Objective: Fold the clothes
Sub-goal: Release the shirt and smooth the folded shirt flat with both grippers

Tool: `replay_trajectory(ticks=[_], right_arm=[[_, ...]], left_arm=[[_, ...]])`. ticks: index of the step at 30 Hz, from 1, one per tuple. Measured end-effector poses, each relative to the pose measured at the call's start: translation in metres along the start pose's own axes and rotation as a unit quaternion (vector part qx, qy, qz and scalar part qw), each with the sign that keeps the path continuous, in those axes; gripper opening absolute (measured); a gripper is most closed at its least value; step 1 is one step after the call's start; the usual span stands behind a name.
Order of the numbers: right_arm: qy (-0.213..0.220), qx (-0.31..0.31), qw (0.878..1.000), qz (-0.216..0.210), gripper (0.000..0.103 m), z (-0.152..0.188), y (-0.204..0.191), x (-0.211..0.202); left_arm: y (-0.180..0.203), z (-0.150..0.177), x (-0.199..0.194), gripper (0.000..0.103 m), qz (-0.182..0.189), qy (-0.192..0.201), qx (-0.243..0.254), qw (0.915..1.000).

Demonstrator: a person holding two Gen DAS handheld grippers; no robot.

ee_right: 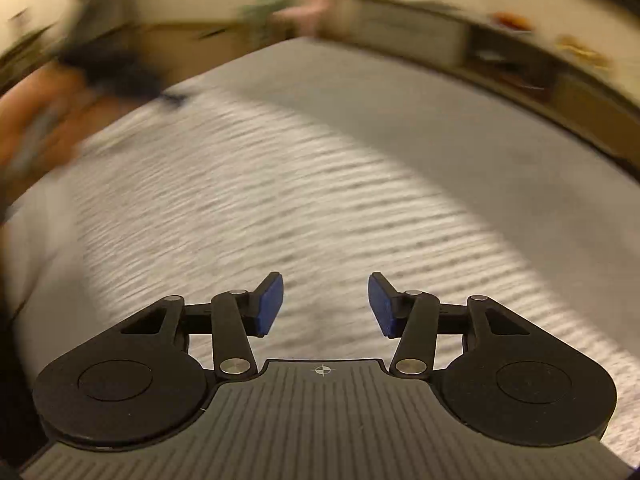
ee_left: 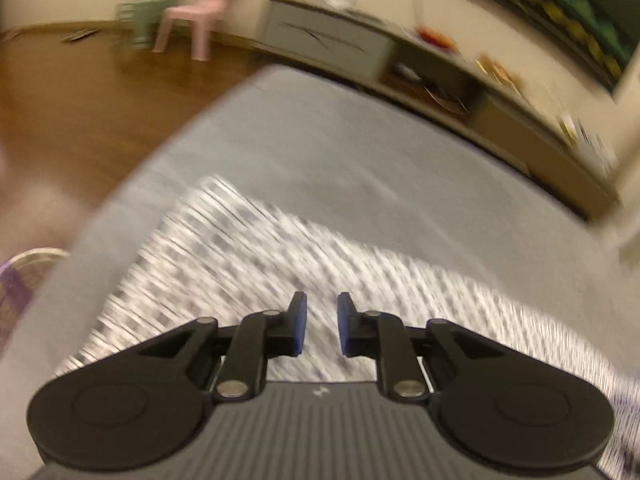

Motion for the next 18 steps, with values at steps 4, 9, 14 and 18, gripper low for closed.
replay_trajectory(ticks=[4,9,14,18], right_arm=[[-0.025,0.052,0.996,0.065,0.039,0.004,0.07,0.018],[-0.034,0.097,0.987,0.122,0.044,0.024,0.13,0.006],[-0.016,0.086,0.993,0.079,0.05,0.066,0.139,-0.061],[-0.072,0.087,0.987,0.116,0.049,0.13,0.179,-0.096]], left_arm=[[-0.005,0.007,0.012,0.004,-0.048,0.0,0.015,0.9987],[-0.032,-0.008,0.008,0.007,-0.167,0.005,0.001,0.9859],[0.011,0.019,-0.037,0.018,-0.061,0.021,0.021,0.9977],[0.021,0.05,-0.035,0.015,-0.042,-0.003,0.057,0.9975]])
Point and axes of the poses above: each gripper's, at about its wrist camera, not at the fingertips, and x roughly the way its jaws point, y to its right, z to its underside, the point moved 1 cm from there along x, roughly the way its jaws point, and after that the axes turned 4 degrees about -z, right-handed, at the moved point
